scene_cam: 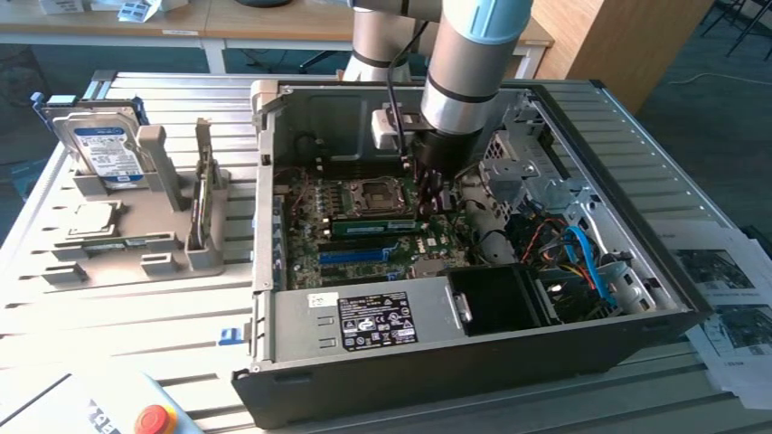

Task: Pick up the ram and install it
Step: 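Press down the ram until it locks into place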

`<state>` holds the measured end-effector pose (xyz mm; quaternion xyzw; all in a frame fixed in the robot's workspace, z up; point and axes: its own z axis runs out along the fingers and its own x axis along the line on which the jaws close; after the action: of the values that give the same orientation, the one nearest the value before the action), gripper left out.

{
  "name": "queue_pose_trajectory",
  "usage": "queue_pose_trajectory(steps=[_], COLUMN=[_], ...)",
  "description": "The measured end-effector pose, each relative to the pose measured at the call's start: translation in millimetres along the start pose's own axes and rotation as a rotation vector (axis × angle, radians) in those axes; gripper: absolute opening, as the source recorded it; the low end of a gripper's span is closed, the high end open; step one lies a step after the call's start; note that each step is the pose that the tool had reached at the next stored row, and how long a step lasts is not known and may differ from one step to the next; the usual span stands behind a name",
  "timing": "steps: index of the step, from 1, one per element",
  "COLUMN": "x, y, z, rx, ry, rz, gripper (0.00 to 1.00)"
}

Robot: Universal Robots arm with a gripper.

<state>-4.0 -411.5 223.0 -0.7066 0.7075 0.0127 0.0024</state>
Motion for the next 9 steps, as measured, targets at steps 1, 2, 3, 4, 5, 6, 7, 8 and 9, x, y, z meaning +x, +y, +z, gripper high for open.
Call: queue_pose_trajectory(steps=[1,2,3,4,5,6,7,8,9], x=[0.0,0.0,0.0,0.0,0.0,-0.1,-0.2,-0.1,-0.1], y=[0.0,0.0,0.0,0.0,0.0,0.1,0.1,0.1,0.1], z=[0.0,0.0,0.0,0.0,-0.2,-0.6,-1.6,-2.9,-3.8], rx=[0.0,0.0001,0.0,0.0,-0.0002,-0.0005,-0.0008,-0.0014,-0.0022], ry=[-0.0001,-0.0001,-0.0001,-0.0001,-0.0003,-0.0009,-0.0013,-0.0005,-0.0001], rz=[0.0,0.0,0.0,0.0,0.0,0.0,0.0,0.0,0.0], gripper=[0.1,0.1,0.1,0.1,0.1,0.1,0.1,0.1,0.1])
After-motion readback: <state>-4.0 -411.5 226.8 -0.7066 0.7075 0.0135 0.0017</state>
